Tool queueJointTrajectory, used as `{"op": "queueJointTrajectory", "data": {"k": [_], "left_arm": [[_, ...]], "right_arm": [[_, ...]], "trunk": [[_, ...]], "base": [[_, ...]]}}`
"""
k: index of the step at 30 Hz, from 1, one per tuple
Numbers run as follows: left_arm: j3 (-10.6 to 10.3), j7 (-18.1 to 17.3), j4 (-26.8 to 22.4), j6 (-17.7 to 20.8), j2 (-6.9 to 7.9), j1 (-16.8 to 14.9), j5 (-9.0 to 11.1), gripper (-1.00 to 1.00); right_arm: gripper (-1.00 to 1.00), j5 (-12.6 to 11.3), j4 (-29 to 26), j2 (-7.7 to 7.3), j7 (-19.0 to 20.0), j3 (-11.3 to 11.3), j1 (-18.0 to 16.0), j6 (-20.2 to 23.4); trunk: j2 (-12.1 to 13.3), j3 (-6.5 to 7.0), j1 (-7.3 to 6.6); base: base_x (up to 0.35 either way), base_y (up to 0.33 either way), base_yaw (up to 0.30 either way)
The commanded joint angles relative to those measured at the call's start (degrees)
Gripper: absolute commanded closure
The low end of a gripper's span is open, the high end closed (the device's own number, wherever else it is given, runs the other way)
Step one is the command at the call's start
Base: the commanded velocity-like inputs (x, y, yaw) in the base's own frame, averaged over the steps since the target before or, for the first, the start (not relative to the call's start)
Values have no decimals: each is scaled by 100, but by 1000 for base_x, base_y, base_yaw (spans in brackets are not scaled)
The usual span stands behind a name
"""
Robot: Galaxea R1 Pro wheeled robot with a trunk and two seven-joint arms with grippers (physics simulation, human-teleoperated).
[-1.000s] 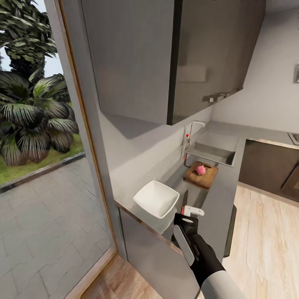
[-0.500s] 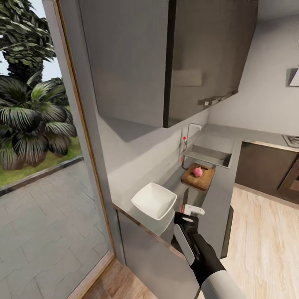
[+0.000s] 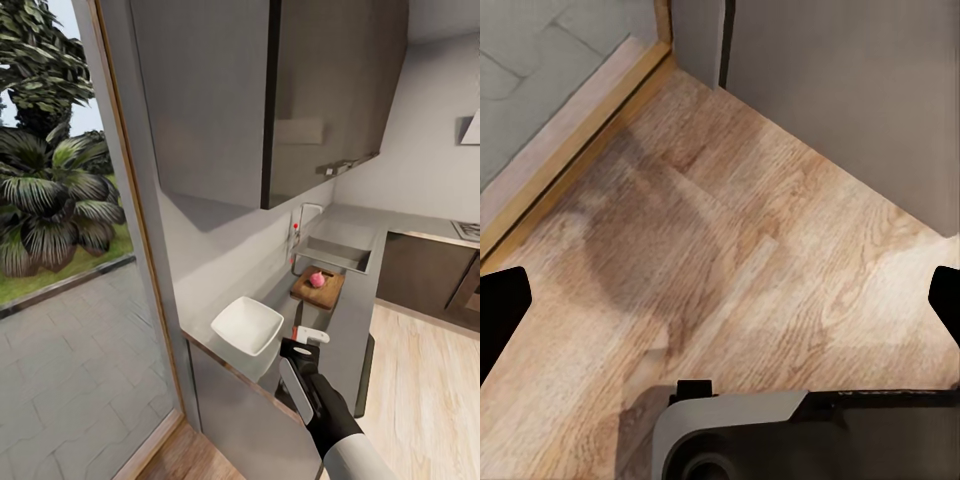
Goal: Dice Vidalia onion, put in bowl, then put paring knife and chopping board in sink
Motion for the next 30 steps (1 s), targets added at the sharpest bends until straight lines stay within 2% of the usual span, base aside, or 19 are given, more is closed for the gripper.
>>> {"op": "queueJointTrajectory", "data": {"k": [1, 7, 18, 30], "left_arm": [[-34, -12, -6, -10, 6, 0, 61, -100], [-36, -12, -9, -10, 5, 0, 61, -100], [-38, -12, 0, -10, -28, 0, 61, -100], [-45, -12, 0, -10, -33, 0, 61, -100]], "right_arm": [[100, -37, -12, -2, -47, 14, -5, 23], [100, -37, -32, -2, -47, 15, -6, 23], [100, -38, -45, -2, -34, 29, -6, 32], [100, -45, -120, -2, -29, 40, -6, 32]], "trunk": [[-12, -3, 4], [-12, 48, 4], [-12, 121, 4], [-12, 123, 4]], "base": [[0, -6, 0], [0, -123, 0], [-12, -283, 0], [-228, -225, 48]]}}
